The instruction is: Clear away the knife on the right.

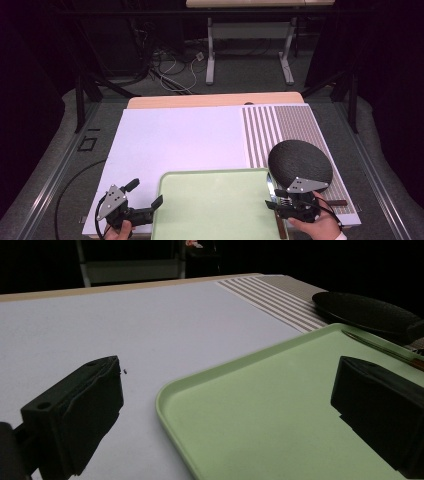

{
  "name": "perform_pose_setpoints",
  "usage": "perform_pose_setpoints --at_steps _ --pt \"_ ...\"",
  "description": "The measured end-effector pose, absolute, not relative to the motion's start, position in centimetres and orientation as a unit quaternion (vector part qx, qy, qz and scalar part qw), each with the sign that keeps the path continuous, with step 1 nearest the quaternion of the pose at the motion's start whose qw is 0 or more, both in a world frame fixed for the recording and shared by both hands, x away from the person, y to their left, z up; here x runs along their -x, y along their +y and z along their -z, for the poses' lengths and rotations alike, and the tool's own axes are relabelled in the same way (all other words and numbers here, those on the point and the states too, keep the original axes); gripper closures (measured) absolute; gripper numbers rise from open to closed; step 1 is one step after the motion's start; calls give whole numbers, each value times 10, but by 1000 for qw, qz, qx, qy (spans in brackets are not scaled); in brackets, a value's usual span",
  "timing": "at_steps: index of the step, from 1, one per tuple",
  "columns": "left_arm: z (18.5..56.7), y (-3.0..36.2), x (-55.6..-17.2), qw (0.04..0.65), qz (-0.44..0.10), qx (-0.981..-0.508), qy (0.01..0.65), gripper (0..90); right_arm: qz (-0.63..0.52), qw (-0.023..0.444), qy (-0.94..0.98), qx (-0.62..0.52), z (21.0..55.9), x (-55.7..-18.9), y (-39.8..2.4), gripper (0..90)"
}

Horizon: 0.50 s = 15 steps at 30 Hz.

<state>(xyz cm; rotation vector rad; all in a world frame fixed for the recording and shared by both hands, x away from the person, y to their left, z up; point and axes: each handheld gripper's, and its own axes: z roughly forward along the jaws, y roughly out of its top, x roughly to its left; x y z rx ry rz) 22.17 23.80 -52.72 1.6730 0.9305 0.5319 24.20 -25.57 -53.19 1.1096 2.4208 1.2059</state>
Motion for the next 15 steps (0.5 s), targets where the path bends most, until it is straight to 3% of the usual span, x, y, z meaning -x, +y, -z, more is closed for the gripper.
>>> perform_pose_setpoints --at_steps 8,15 --pt "527 238 -222 546 -224 -705 393 4 -425 113 805 -398 527 -242 -266 445" --pt "527 238 -222 545 -225 -705 394 4 -441 142 786 -410 519 -244 -284 398"
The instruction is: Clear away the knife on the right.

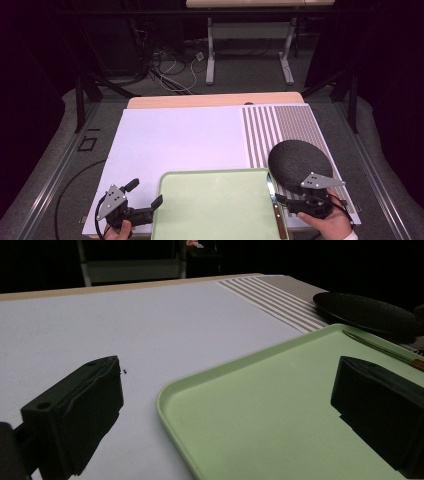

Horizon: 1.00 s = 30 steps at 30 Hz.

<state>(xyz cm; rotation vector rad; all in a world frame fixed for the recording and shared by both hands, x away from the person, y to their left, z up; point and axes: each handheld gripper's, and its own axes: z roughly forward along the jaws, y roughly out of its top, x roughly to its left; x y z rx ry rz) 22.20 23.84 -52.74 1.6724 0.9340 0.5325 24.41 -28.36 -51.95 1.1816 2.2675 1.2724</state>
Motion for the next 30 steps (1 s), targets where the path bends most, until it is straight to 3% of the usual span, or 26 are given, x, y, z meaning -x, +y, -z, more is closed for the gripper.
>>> perform_pose_setpoints --at_steps 6,11,15,21,27,30 --pt "527 239 -222 546 -225 -703 395 4 -430 169 772 -437 515 -249 -302 261" --pt "527 239 -222 546 -225 -703 396 4 -423 174 756 -469 513 -253 -320 219" --pt "527 239 -222 547 -226 -703 396 4 -420 199 742 -483 510 -254 -334 145" --pt "527 239 -222 547 -224 -702 398 4 -406 231 732 -496 507 -253 -352 107" --pt "527 239 -221 547 -225 -702 398 4 -403 224 729 -505 509 -252 -363 155" --pt "527 239 -222 547 -224 -702 398 4 -387 231 739 -501 508 -250 -367 266"
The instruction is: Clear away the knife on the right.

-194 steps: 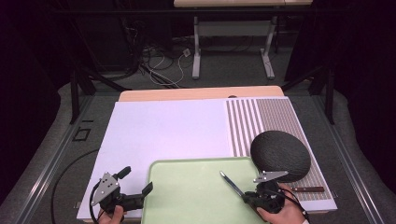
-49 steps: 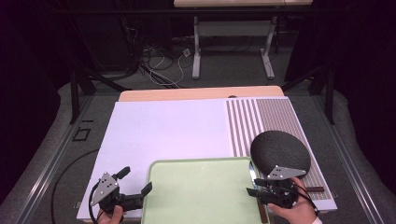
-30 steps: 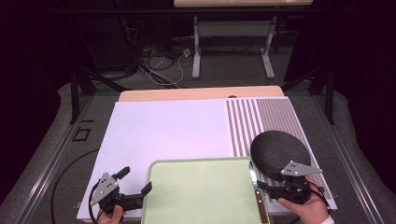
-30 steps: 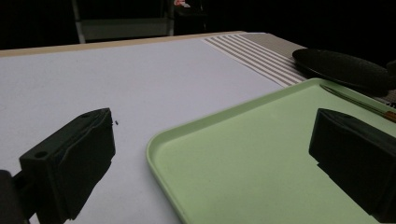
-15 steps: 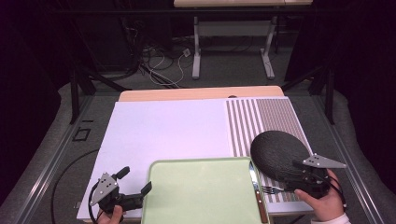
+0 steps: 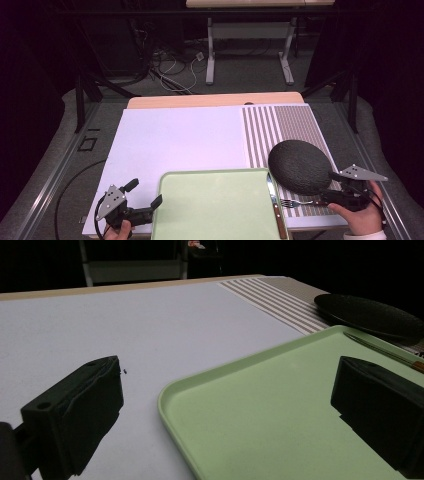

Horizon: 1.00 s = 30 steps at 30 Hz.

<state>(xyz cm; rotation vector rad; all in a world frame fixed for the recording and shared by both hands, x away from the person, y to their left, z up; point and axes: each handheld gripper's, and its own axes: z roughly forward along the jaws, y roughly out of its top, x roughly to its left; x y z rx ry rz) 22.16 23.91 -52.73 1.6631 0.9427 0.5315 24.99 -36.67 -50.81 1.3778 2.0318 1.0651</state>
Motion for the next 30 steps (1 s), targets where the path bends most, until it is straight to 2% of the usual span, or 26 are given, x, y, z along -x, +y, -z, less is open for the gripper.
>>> perform_pose_setpoints --at_steps 5,12,14,16,21,30 --pt "527 239 -222 547 -225 -702 396 4 -380 249 733 -506 511 -242 -377 339" --pt "527 238 -222 548 -224 -702 397 4 -368 266 713 -534 514 -232 -390 502" --pt "527 238 -222 546 -225 -704 395 5 -373 284 696 -544 517 -230 -392 509" --pt "527 238 -223 546 -225 -704 394 4 -359 280 699 -551 517 -228 -396 514" --pt "527 238 -223 546 -226 -704 394 4 -343 278 701 -561 524 -225 -403 605" --pt "528 239 -225 547 -224 -703 395 4 -307 274 709 -573 535 -226 -409 890"
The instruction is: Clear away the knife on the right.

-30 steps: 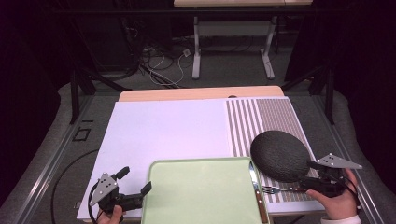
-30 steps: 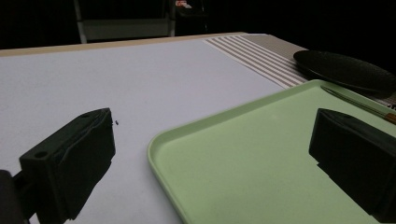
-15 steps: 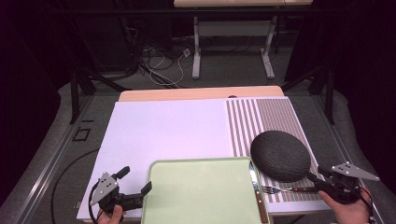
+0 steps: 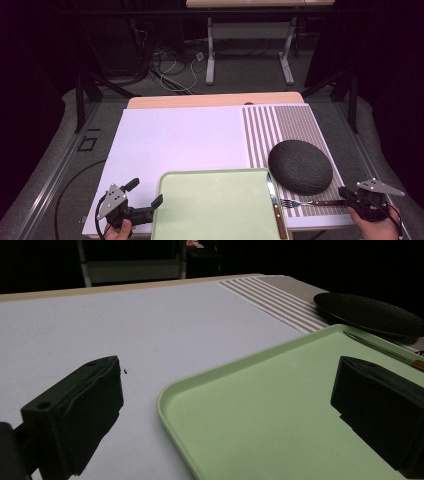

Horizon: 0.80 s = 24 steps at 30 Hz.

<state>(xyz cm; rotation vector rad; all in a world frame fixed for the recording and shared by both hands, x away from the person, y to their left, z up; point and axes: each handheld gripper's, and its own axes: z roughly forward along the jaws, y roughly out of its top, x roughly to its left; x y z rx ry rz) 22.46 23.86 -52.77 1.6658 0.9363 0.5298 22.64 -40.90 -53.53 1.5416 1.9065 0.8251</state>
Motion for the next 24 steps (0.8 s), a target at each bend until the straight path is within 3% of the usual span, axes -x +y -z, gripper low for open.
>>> perform_pose_setpoints --at_steps 24 --pt "527 239 -226 551 -220 -702 394 4 -276 239 726 -583 546 -213 -407 900"
